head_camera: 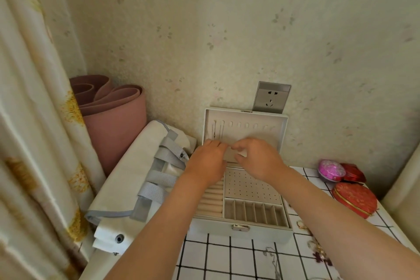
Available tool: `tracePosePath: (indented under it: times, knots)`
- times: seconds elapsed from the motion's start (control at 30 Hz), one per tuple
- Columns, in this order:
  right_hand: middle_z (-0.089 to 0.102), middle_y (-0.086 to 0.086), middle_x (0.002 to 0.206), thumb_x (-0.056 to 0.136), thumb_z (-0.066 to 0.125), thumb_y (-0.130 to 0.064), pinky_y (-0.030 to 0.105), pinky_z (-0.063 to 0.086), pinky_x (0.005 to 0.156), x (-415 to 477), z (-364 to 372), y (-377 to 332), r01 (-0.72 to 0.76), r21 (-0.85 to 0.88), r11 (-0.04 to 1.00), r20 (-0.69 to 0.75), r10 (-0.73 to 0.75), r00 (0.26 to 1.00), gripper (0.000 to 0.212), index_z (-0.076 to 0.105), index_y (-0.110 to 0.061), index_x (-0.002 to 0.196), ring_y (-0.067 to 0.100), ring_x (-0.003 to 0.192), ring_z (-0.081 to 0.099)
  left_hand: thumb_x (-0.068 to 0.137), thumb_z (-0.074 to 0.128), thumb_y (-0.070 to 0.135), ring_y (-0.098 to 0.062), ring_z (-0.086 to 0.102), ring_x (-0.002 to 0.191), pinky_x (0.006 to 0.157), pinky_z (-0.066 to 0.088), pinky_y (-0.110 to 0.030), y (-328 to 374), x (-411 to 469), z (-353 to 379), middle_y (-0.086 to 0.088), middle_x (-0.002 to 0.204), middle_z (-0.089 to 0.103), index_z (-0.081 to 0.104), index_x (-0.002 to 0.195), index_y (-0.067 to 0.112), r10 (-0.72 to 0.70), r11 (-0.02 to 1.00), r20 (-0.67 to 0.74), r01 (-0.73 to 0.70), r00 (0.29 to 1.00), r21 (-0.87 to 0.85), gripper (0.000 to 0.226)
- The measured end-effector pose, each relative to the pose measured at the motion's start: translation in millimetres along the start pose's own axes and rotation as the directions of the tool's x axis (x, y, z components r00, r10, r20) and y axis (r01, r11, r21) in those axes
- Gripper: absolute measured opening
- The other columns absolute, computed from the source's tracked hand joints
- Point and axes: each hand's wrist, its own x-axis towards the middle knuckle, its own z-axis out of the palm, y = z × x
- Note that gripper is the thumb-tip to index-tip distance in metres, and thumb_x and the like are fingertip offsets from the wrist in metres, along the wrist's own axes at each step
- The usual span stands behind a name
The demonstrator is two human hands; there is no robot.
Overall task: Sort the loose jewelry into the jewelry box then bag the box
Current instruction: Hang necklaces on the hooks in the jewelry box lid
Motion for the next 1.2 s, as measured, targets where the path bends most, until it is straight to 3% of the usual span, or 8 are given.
tracePosePath:
  times: [0.13,0.27,0.53,0.7,0.83,0.93,1.03,1.2]
  knots:
    - [0.071,-0.011,0.110,0.093,0.066,-0.029,0.026,0.051,0.088,-35,-16,2,-0.026,0.090,0.996,0.019,0.024,1.000,0.025,0.071,-0.030,0.118,0.005,0.097,0.064,0.098,0.053,0.025,-0.020,0.045,0.124,0.099,0.044,-0.038,24,-13,-13,-0.002,0.133,0.054,0.051,0.138,0.017,-0.038,0.991,-0.003,0.037,0.999,-0.129,0.041]
    - [0.070,-0.013,0.106,0.091,0.070,-0.032,0.026,0.051,0.090,-79,-27,3,-0.043,0.171,0.984,0.085,0.029,0.996,0.019,0.073,-0.034,0.109,0.002,0.097,0.064,0.096,0.055,0.024,-0.014,0.054,0.102,0.086,0.048,-0.031,53,-43,-17,0.000,0.110,0.060,0.061,0.122,0.017,-0.041,0.972,-0.028,0.034,0.999,-0.232,0.027]
    - [0.068,-0.014,0.086,0.086,0.076,-0.023,0.007,0.041,0.060,-172,-16,22,-0.098,0.235,0.967,0.298,0.024,0.954,0.011,0.077,-0.032,0.092,-0.014,0.068,0.059,0.093,0.055,0.028,-0.008,0.059,0.079,0.072,0.052,-0.028,108,-114,-1,0.011,0.087,0.064,0.070,0.103,0.026,-0.012,0.936,0.300,0.117,0.954,-0.333,0.018]
    - [0.067,-0.014,0.095,0.085,0.076,-0.031,0.024,0.054,0.079,-205,-2,32,-0.089,0.099,0.991,0.444,0.037,0.895,0.012,0.075,-0.036,0.096,0.001,0.086,0.064,0.091,0.061,0.029,-0.012,0.062,0.094,0.087,0.053,-0.031,127,-142,12,0.009,0.102,0.068,0.071,0.103,0.026,-0.008,0.976,0.478,0.111,0.878,-0.187,0.016]
    - [0.065,-0.016,0.096,0.086,0.074,-0.033,0.017,0.045,0.067,-215,7,30,-0.046,0.047,0.998,0.467,0.019,0.884,0.016,0.075,-0.031,0.102,0.003,0.084,0.059,0.090,0.065,0.033,-0.010,0.059,0.095,0.085,0.051,-0.029,134,-155,18,0.009,0.105,0.065,0.072,0.112,0.030,0.023,0.989,0.474,0.047,0.880,-0.137,0.024]
    - [0.058,-0.020,0.085,0.086,0.073,-0.031,0.014,0.034,0.059,-216,12,30,-0.023,0.015,1.000,0.466,0.013,0.885,0.015,0.075,-0.029,0.101,-0.002,0.075,0.052,0.090,0.065,0.037,-0.007,0.055,0.085,0.077,0.049,-0.027,132,-160,24,0.012,0.092,0.059,0.073,0.113,0.035,0.054,0.992,0.450,0.002,0.891,-0.124,0.024]
    - [0.058,-0.020,0.079,0.085,0.075,-0.030,0.018,0.035,0.057,-215,14,30,-0.031,0.000,1.000,0.468,0.027,0.883,0.012,0.076,-0.028,0.097,-0.002,0.070,0.052,0.091,0.063,0.039,-0.010,0.056,0.084,0.077,0.050,-0.030,129,-166,29,0.011,0.087,0.057,0.075,0.110,0.037,0.046,0.991,0.424,0.011,0.904,-0.130,0.022]
    - [0.066,-0.016,0.085,0.084,0.075,-0.033,0.023,0.045,0.065,-214,20,34,-0.051,-0.012,0.999,0.486,0.050,0.872,0.006,0.076,-0.028,0.088,0.007,0.083,0.062,0.093,0.060,0.041,-0.012,0.053,0.087,0.070,0.043,-0.028,125,-170,43,0.007,0.091,0.054,0.070,0.116,0.042,0.073,0.988,0.373,-0.016,0.925,-0.153,0.025]
